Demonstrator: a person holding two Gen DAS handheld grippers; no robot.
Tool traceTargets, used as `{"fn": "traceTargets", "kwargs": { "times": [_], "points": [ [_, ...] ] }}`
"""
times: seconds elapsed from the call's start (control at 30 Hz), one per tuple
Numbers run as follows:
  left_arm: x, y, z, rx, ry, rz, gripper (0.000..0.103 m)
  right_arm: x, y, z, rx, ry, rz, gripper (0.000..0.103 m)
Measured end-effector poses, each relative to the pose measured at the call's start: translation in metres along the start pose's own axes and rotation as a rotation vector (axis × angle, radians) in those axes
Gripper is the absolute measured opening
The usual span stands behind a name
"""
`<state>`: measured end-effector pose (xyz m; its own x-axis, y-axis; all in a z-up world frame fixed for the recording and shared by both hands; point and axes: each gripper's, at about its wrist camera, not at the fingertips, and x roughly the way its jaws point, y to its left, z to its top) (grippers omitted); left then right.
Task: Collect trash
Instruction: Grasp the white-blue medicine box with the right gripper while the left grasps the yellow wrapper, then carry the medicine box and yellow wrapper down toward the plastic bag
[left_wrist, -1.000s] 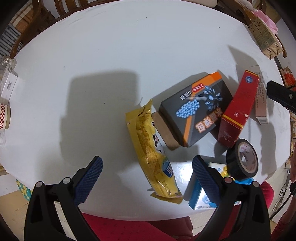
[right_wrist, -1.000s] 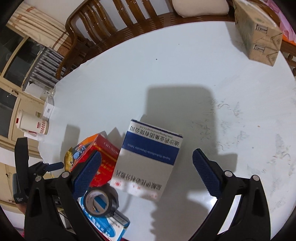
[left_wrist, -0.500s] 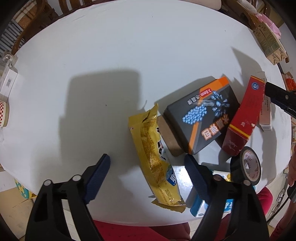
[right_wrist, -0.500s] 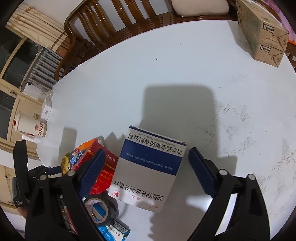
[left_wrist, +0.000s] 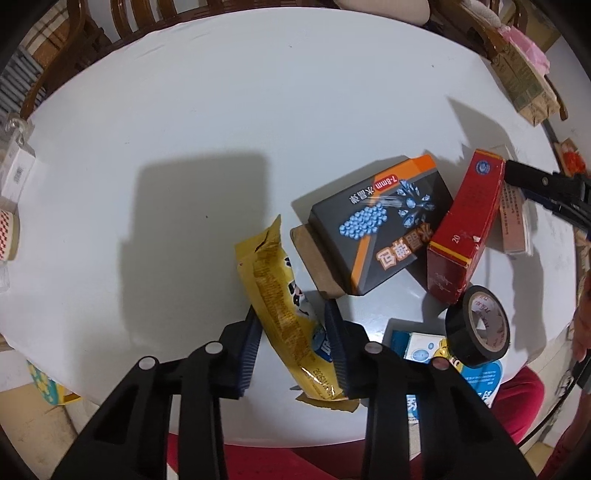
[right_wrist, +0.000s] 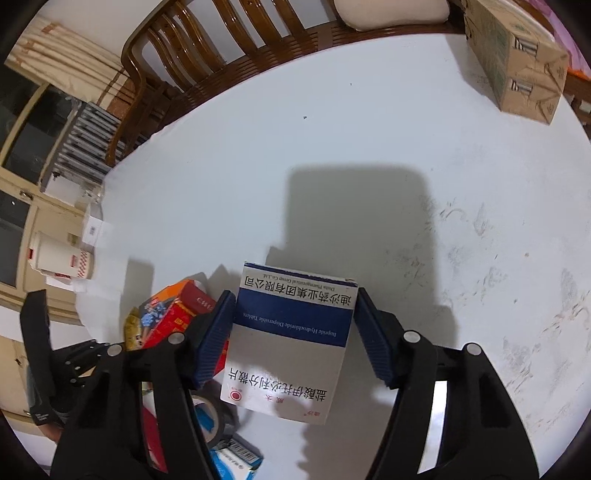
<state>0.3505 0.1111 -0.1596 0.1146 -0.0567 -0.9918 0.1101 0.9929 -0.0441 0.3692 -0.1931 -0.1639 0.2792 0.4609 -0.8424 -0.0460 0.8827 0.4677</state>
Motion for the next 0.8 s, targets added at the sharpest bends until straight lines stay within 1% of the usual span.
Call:
{"fn": "traceTargets", "kwargs": {
  "times": [0.1,0.2,0.27,0.3,0.33,0.37,0.43,0.53,0.57,0.6,0.63,0.67,0.7,0.8],
  "points": [
    [-0.001,0.011,0.001,-0.018,-0.01,-0.07,0.031,-0.004,0.002,-0.002,-0.014,-0.013,-0.021,0.064],
    [-0.001,0.023,0.003,-0.019,-0.022,-0.069,0.029,-0.008,0.001,-0.003,-0.015,-0.015,-0.023,0.064],
    [-0.001,0.026,0.003,-0.018,-0.025,-0.06,0.019,-0.01,0.002,-0.004,-0.022,-0.022,-0.032,0.064],
    [-0.001,0.031,0.006,-0.029,-0.024,-0.061,0.017,-0.012,0.003,-0.004,-0.028,-0.027,-0.039,0.064],
    [0.0,0.032,0.003,-0.04,-0.022,-0.066,0.012,-0.013,0.004,-0.005,-0.03,-0.03,-0.039,0.064],
    [0.0,0.03,0.003,-0.054,-0.017,-0.074,0.011,-0.013,0.004,-0.005,-0.031,-0.031,-0.034,0.064],
    [0.001,0.036,0.007,-0.068,-0.013,-0.09,0.011,-0.016,0.006,-0.006,-0.034,-0.036,-0.028,0.064],
    [-0.003,0.046,-0.01,-0.064,-0.034,-0.069,0.011,-0.022,0.01,-0.009,-0.056,-0.051,-0.036,0.064],
    [0.001,0.035,-0.016,-0.062,-0.042,-0.065,0.011,-0.025,0.012,-0.011,-0.066,-0.058,-0.037,0.064],
    [-0.001,0.035,-0.016,-0.056,-0.053,-0.063,0.011,-0.027,0.014,-0.012,-0.073,-0.063,-0.039,0.064],
    [-0.004,0.02,-0.026,-0.052,-0.063,-0.061,0.011,-0.031,0.015,-0.013,-0.081,-0.07,-0.041,0.064],
    [-0.007,0.021,-0.027,-0.047,-0.079,-0.057,0.011,-0.034,0.016,-0.015,-0.089,-0.078,-0.046,0.064],
    [-0.016,0.01,-0.032,-0.046,-0.089,-0.049,0.011,-0.038,0.018,-0.017,-0.099,-0.088,-0.054,0.064],
    [-0.033,0.004,-0.043,-0.044,-0.135,-0.036,0.011,-0.05,0.024,-0.023,-0.126,-0.116,-0.068,0.064]
  ]
}}
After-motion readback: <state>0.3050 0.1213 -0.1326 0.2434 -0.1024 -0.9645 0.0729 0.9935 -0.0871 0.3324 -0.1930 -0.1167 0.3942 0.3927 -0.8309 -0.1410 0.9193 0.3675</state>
